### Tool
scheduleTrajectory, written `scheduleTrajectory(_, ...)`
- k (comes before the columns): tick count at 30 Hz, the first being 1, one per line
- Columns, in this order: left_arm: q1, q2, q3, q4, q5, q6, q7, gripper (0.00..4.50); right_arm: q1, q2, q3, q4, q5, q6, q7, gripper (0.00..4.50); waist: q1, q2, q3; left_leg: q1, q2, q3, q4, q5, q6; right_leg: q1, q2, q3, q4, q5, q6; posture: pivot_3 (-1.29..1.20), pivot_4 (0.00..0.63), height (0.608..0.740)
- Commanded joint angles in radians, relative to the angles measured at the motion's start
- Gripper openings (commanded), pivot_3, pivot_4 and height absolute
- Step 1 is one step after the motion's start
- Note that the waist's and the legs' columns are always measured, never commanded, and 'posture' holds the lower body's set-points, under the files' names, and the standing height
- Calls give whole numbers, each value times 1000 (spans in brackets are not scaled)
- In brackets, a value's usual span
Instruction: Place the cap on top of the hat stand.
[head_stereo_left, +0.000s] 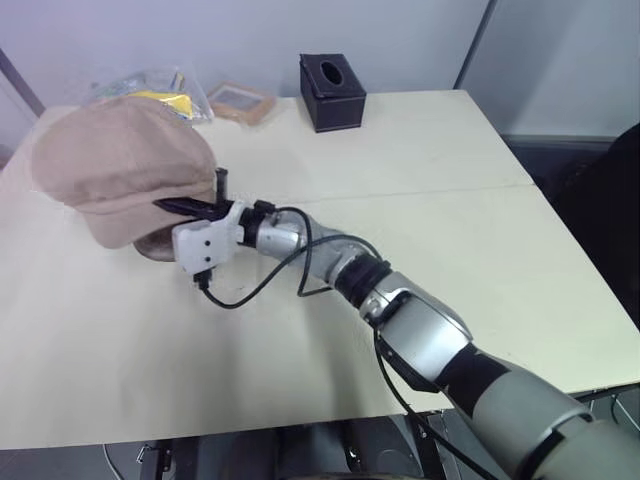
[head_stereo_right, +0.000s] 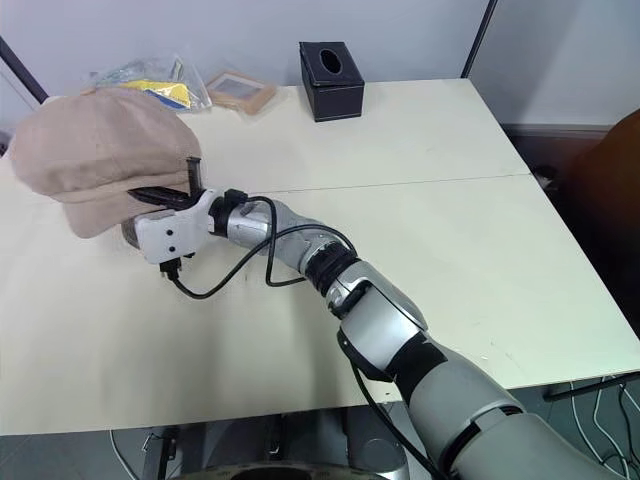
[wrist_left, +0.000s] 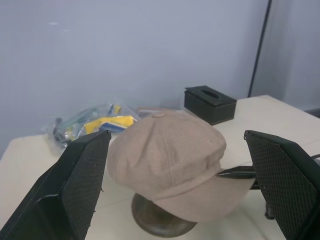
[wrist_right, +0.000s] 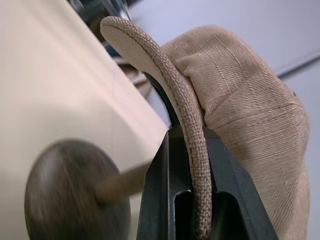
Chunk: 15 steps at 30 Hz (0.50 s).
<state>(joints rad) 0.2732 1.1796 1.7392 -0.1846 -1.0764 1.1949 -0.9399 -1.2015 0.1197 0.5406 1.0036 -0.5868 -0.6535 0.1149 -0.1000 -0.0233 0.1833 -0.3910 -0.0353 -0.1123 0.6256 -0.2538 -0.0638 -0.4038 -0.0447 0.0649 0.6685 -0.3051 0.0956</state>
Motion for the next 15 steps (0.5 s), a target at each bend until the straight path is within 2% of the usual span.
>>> scheduleTrajectory(1, -12, 26, -15, 16, 13, -28, -11, 4500, -38, -15, 16, -3, -50, -6, -85, 19, 1, 0, 0, 0, 0, 0, 0, 0, 0, 0, 0, 0, 0, 0, 0, 0, 150, 740)
scheduleTrajectory(7, -27, 18, -107, 9, 33, -60, -41, 4500, -40, -31, 50, -41, -115, -34, -176, 19, -1, 0, 0, 0, 0, 0, 0, 0, 0, 0, 0, 0, 0, 0, 0, 0, 150, 740)
scheduleTrajectory(8, -26, 11, -130, -4, 37, -68, -47, 4500, -32, -31, 53, -47, -114, -39, -172, 701, -1, 0, 0, 0, 0, 0, -1, 0, 0, 0, 0, 0, 0, 0, 0, 0, 150, 740)
scheduleTrajectory(9, -26, 7, -152, -15, 42, -78, -54, 4500, -24, -31, 57, -53, -115, -44, -169, 973, -1, 0, 0, 0, 0, 0, -1, 0, -1, 0, 0, 0, 0, 0, 0, 0, 150, 740)
scheduleTrajectory(11, -32, -1, -183, -29, 43, -89, -60, 4500, -9, -37, 72, -71, -130, -54, -175, 1875, -1, 0, 0, 0, 0, 0, -1, 1, -1, 1, 0, 0, 0, 0, 0, 0, 150, 740)
scheduleTrajectory(13, -45, -5, -205, -31, 43, -94, -57, 4500, 6, -45, 84, -90, -144, -55, -182, 3041, 0, 0, 0, 0, 0, 0, -1, 1, -1, 1, 0, 0, 0, 0, 0, 0, 150, 740)
scheduleTrajectory(15, -51, -10, -224, -35, 43, -95, -61, 4500, 21, -55, 95, -109, -158, -55, -181, 3997, 0, 0, 0, 0, 0, 0, -2, 1, -1, 1, 0, 0, 0, 0, 0, 0, 150, 740)
